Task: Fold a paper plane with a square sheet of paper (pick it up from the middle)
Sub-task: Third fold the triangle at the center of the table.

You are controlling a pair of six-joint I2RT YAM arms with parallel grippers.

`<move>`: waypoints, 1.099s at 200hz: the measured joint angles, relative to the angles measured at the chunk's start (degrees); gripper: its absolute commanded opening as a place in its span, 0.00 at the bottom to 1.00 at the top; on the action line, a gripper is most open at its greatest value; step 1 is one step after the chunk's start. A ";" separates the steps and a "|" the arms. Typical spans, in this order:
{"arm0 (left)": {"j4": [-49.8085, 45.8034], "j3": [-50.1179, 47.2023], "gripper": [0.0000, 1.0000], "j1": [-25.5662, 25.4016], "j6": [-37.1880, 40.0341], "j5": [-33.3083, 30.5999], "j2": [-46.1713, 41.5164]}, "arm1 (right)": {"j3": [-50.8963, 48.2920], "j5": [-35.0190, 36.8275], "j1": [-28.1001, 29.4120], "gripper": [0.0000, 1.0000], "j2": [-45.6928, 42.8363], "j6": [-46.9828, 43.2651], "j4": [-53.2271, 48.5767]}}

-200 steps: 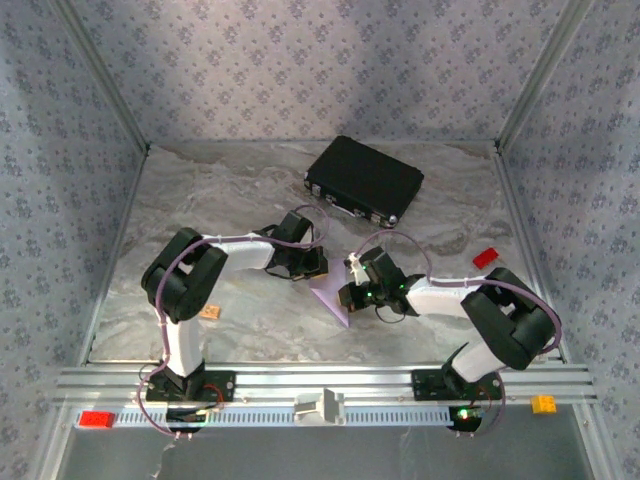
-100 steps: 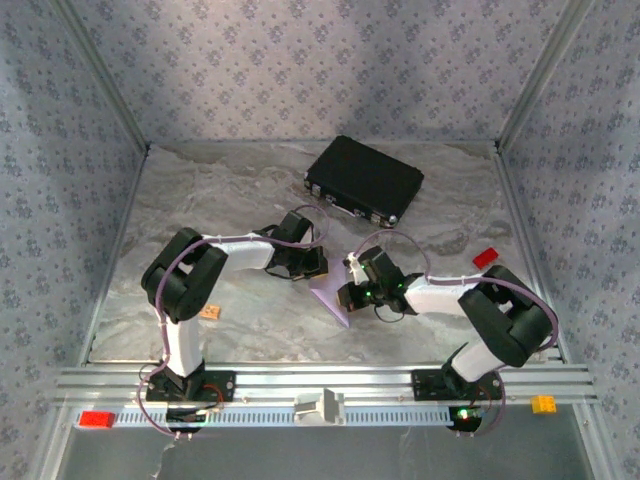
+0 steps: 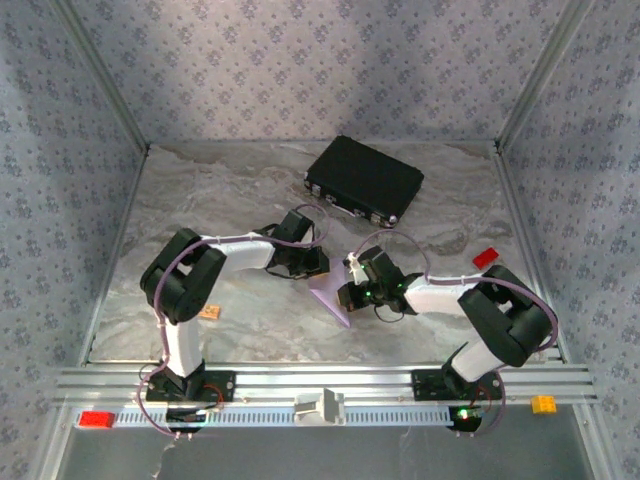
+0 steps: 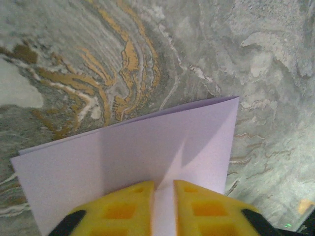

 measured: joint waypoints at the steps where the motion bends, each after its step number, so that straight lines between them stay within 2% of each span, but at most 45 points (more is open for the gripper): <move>1: -0.11 0.02 0.28 0.00 -0.11 -0.13 -0.09 | 0.00 0.00 0.00 0.03 0.00 0.00 0.00; 16: -1.36 0.55 0.33 0.00 0.04 -1.38 -1.42 | 0.00 0.00 0.00 0.03 0.00 0.13 0.00; 40: -2.12 0.81 0.33 0.02 0.02 -3.15 -5.29 | 0.00 0.02 0.00 0.03 0.00 0.52 0.00; 63: -0.11 -1.29 0.23 -0.11 -1.62 -3.43 -10.60 | 0.00 0.13 0.00 0.03 0.00 0.87 0.00; 95: 6.67 -9.88 0.10 -2.62 -7.34 -2.97 -16.41 | 0.00 0.15 0.00 0.03 0.02 1.20 0.00; 123: 13.79 -18.18 0.02 -7.10 -14.34 -2.73 -16.57 | 0.00 0.20 0.00 0.03 0.02 1.46 0.00; 146: 18.86 -22.27 0.01 -9.99 -19.19 -2.75 -16.37 | 0.00 0.26 0.00 0.03 0.02 1.68 0.00; 178: 25.03 -24.63 0.01 -10.40 -23.56 -3.39 -15.54 | 0.00 0.59 0.02 0.03 0.00 2.12 0.04; 220: 27.47 -24.92 0.01 -10.40 -25.20 -3.50 -14.82 | 0.00 0.66 0.07 0.03 0.00 2.38 0.04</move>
